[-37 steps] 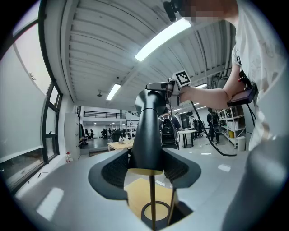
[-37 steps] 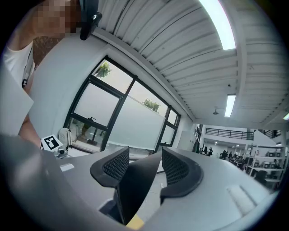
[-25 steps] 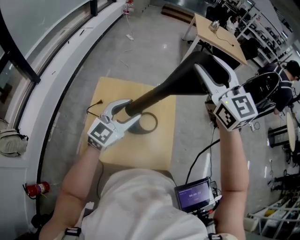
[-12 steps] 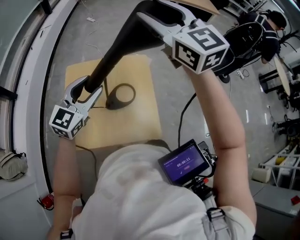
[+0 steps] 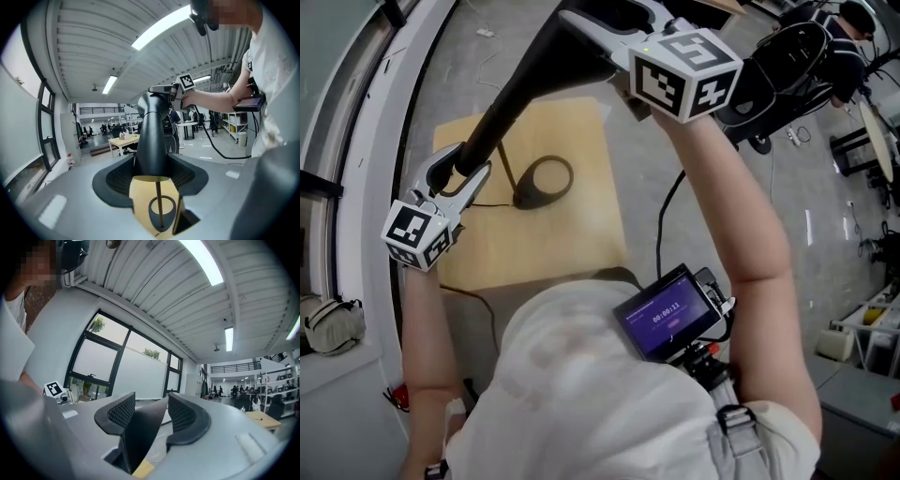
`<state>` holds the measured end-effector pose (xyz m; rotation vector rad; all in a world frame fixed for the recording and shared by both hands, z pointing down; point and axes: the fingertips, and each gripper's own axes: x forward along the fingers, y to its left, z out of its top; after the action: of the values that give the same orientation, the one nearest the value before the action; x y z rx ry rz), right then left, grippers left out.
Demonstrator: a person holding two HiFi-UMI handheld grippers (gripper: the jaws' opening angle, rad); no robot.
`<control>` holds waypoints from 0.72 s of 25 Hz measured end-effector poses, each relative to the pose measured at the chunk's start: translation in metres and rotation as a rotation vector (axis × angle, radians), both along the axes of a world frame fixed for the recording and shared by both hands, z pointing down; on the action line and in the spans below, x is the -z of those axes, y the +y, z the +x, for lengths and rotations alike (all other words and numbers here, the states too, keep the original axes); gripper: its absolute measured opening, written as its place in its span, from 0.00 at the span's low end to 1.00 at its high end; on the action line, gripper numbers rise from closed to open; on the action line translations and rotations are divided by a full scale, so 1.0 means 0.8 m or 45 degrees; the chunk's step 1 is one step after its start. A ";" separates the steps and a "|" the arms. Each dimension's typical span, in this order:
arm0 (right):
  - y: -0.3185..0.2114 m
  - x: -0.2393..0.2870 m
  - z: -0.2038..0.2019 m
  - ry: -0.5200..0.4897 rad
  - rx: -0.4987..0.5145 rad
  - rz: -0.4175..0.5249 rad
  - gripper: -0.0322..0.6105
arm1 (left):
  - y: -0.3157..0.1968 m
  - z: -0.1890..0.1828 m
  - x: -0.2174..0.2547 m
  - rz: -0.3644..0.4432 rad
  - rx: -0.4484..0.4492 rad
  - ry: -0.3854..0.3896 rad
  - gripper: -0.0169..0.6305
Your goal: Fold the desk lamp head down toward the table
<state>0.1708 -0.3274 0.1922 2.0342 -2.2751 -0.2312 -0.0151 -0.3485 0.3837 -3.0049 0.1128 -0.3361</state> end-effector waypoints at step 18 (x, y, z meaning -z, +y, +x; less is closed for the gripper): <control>0.005 -0.060 0.021 -0.257 0.018 -0.017 0.41 | 0.001 -0.026 0.001 0.060 0.025 -0.092 0.37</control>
<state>0.1875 -0.3237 0.2400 2.1239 -2.3977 -0.0117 -0.0360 -0.3475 0.3828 -2.9431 0.1423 -0.4368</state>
